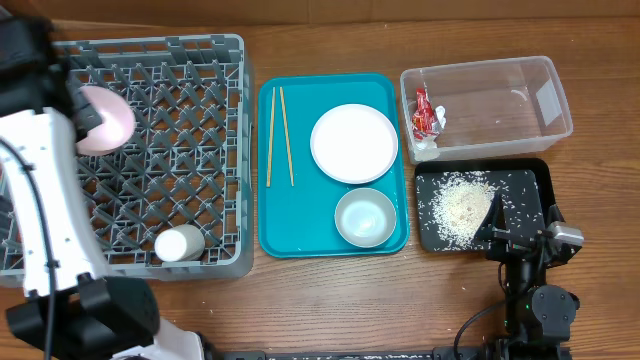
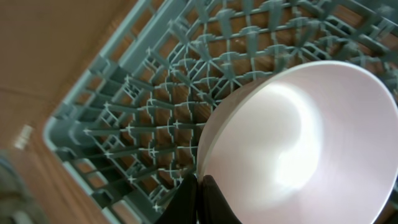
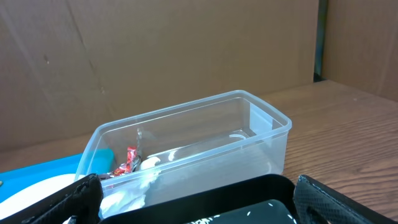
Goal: Sort waste into correct bins and load items into the dishwasher
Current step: 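Move the left gripper over the wooden chopsticks on the teal tray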
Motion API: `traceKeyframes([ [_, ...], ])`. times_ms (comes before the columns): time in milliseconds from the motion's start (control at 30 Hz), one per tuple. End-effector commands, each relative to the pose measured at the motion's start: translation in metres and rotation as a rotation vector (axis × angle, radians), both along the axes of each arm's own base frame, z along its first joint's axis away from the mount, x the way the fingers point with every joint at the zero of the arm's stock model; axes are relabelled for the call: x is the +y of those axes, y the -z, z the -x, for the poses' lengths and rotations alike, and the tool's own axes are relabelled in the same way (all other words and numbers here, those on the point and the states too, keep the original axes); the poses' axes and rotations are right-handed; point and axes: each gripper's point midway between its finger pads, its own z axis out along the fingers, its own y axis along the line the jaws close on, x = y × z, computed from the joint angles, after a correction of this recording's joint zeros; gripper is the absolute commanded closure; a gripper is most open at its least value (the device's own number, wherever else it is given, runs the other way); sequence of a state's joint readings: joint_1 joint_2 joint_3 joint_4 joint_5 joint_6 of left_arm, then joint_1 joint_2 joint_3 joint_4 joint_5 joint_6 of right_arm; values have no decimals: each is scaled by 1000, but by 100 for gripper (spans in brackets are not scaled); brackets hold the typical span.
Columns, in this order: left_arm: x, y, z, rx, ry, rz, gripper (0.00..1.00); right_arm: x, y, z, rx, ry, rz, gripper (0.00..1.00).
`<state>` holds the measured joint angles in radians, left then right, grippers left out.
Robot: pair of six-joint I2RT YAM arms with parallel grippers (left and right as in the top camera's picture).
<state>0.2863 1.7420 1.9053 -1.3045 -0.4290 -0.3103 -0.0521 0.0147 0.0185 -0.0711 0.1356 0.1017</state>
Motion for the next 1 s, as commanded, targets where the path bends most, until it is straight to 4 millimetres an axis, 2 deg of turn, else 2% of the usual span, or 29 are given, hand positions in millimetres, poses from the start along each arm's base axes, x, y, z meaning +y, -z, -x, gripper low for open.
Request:
traceKeyframes([
  [0, -12, -22, 3, 75, 11, -244, 96, -2, 1, 0, -8, 9, -1, 0],
  [233, -60, -30, -10, 210, 130, -603, 96, -2, 1, 0, -8, 9, -1, 0],
  [333, -73, -22, -18, 235, 164, -670, 96, -2, 1, 0, -8, 9, -1, 0],
  [367, -77, -13, -23, 253, 181, -677, 96, -2, 1, 0, -8, 9, -1, 0],
  [533, -77, 26, -31, 369, 208, -723, 96, -2, 1, 0, -8, 9, -1, 0],
  [667, -71, 36, -35, 433, 188, -849, 96, -2, 1, 0, -8, 9, -1, 0],
  [967, -88, 75, -51, 447, 227, -828, 96, -2, 1, 0, -8, 9, -1, 0],
])
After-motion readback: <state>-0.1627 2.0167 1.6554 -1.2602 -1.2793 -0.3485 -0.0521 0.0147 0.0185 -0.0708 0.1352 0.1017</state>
